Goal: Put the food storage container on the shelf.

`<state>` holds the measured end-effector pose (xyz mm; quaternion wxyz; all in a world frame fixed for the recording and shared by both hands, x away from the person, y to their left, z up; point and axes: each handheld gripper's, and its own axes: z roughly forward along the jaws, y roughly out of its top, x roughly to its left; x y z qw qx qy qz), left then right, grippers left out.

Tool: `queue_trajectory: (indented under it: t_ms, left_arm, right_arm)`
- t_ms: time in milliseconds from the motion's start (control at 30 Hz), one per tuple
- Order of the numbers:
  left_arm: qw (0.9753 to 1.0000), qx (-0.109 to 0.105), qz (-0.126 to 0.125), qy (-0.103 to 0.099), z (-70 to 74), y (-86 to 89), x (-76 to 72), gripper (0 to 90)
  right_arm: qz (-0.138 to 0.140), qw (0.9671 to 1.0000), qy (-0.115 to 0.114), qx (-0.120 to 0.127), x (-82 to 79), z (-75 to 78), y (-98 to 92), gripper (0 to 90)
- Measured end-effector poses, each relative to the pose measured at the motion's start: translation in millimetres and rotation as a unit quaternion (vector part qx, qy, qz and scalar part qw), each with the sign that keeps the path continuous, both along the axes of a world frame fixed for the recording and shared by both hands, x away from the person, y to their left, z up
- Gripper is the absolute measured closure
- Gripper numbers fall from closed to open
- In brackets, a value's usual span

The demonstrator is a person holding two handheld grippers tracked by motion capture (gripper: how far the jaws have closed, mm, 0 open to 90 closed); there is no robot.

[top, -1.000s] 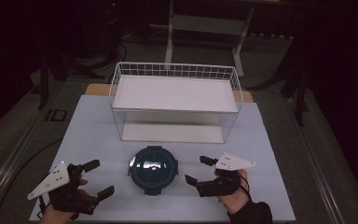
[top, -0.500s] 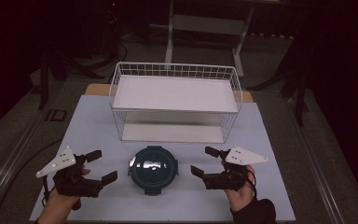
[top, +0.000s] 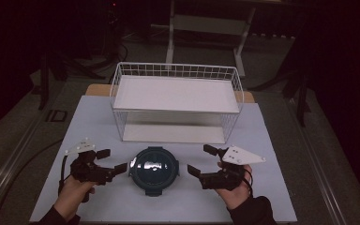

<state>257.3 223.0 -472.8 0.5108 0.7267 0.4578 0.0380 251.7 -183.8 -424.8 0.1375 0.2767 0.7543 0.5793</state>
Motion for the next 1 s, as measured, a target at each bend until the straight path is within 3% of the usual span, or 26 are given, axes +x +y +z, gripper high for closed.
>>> queue_trajectory:
  t_ms: [167,300,333,467,533,600,667,833,900,933,967,1000]
  left_arm:
    - [0.9983,-0.016,-0.007,0.056,-15.3,-3.4,15.4,0.0]
    - [0.9933,-0.038,-0.009,0.109,-26.7,-4.5,25.2,0.0]
    - [0.9916,-0.04,-0.014,0.122,-28.9,-5.1,27.3,0.0]
    - [0.9809,-0.057,-0.017,0.185,-34.9,-8.5,33.1,0.0]
    - [0.977,-0.067,-0.014,0.202,-36.9,-8.2,34.6,0.0]
    - [0.9736,-0.067,-0.005,0.218,-37.7,-7.6,35.7,6.4]
    - [0.9678,-0.078,-0.005,0.239,-39.7,-6.0,36.4,14.3]
    - [0.9582,-0.106,-0.006,0.266,-45.3,-1.6,37.6,33.4]
    - [0.9585,-0.106,-0.011,0.265,-45.9,-1.3,37.7,42.8]
    - [0.9548,-0.116,-0.015,0.273,-47.8,-0.6,38.8,46.6]
    - [0.9548,-0.116,-0.015,0.273,-47.8,-0.6,38.8,48.1]
    - [0.9518,-0.126,-0.021,0.279,-49.4,0.1,39.6,48.4]
  right_arm:
    - [0.002,0.9998,-0.005,-0.017,-3.2,-3.5,2.4,11.1]
    - [0.007,0.9998,-0.003,-0.019,-5.0,-5.9,5.0,11.3]
    - [0.008,0.9997,-0.002,-0.021,-4.9,-6.6,5.8,11.3]
    - [0.011,0.9997,0.002,-0.024,-6.4,-9.1,7.7,13.2]
    - [0.013,0.9995,0.004,-0.027,-6.5,-10.3,8.6,13.3]
    - [0.013,0.9995,0.006,-0.026,-6.3,-11.4,9.0,13.5]
    - [0.013,0.9995,0.007,-0.028,-6.2,-11.9,9.5,13.7]
    - [0.015,0.9994,0.01,-0.03,-5.2,-12.5,10.0,14.1]
    - [0.016,0.9994,0.012,-0.029,-5.2,-12.9,10.1,14.6]
    - [0.015,0.9993,0.014,-0.032,-4.8,-13.6,10.2,14.6]
    - [0.016,0.9992,0.017,-0.032,-4.6,-13.7,10.2,14.6]
    - [0.016,0.9992,0.019,-0.032,-4.2,-13.9,10.2,14.6]
